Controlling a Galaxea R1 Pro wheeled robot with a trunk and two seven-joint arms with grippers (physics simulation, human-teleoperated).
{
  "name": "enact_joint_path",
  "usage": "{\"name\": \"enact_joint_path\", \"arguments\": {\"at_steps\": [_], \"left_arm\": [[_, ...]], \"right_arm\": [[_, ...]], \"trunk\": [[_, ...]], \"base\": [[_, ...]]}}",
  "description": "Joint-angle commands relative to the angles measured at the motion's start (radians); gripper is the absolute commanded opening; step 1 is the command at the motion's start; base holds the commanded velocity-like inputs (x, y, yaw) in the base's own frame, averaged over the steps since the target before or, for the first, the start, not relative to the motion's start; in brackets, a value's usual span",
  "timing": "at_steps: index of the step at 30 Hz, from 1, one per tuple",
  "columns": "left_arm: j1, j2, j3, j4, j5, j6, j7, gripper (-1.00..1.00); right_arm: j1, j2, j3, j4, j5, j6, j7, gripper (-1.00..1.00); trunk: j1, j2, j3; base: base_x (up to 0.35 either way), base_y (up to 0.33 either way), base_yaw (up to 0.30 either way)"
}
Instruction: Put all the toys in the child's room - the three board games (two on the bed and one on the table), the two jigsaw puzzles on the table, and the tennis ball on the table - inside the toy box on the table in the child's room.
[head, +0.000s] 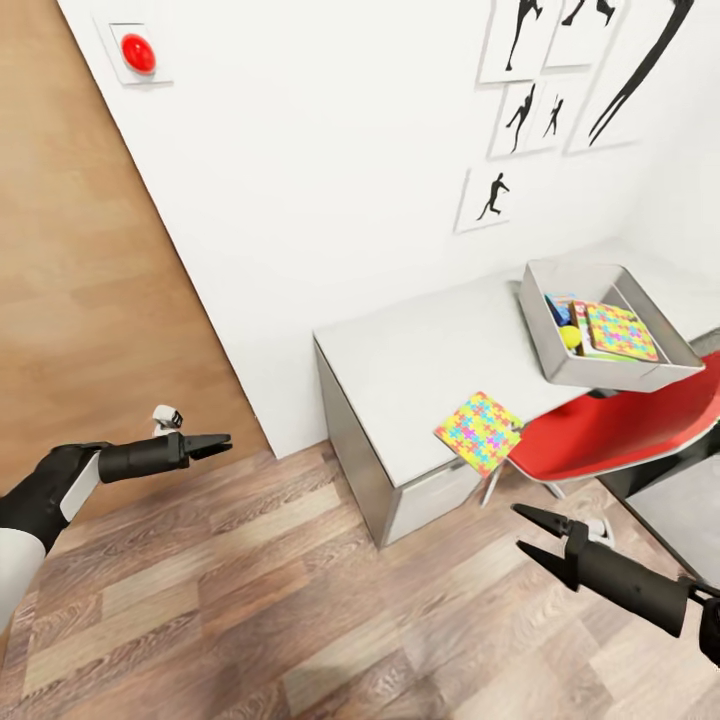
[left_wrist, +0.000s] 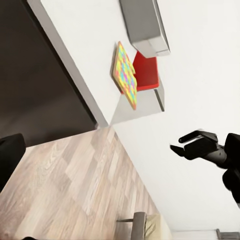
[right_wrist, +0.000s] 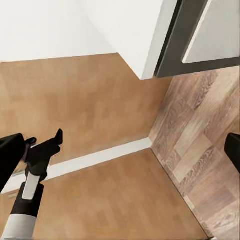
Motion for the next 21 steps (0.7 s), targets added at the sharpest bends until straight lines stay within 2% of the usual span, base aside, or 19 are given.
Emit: {"name": "enact_joint_path", "arguments": {"at_steps": [1,6,9,12,16,19,21], "left_arm": [[-0.001,0.001,-0.005,0.000,0.006,0.010,-0.002,1.00],[-0.001,0.003,-0.005,0.000,0.007,0.010,-0.002,1.00],[-0.001,0.003,-0.005,0.000,0.007,0.010,-0.002,1.00],[-0.001,0.004,-0.005,0.000,0.006,0.010,-0.003,1.00],[0.001,0.025,-0.004,-0.001,0.008,0.009,-0.004,1.00],[0.001,0.037,-0.004,-0.002,0.009,0.007,-0.011,1.00],[0.001,0.040,-0.004,-0.003,0.008,0.005,-0.041,1.00]], "right_arm": [[0.002,0.006,-0.003,-0.001,0.009,0.004,0.016,1.00],[0.008,0.016,-0.048,0.011,0.021,0.004,0.040,1.00],[0.008,0.018,-0.068,0.029,0.046,0.004,0.044,1.00],[0.009,0.020,-0.075,0.035,0.111,0.004,0.046,1.00],[0.009,0.022,-0.056,0.030,0.219,-0.078,0.047,1.00],[0.009,0.023,-0.035,0.026,0.248,-0.104,0.056,1.00],[0.009,0.023,-0.028,0.026,0.260,-0.113,0.079,1.00]], "trunk": [[0.001,-0.002,0.000],[0.001,-0.002,0.005],[0.001,-0.002,0.006],[0.001,-0.002,0.006],[0.001,-0.002,0.006],[0.001,-0.002,0.006],[0.001,-0.002,0.006]], "base": [[0.000,0.000,-0.184],[0.000,0.000,-0.138],[-0.046,-0.022,-0.039],[-0.119,-0.155,-0.012],[-0.039,-0.123,-0.002],[-0.009,-0.029,0.000],[-0.003,-0.010,0.000]]}}
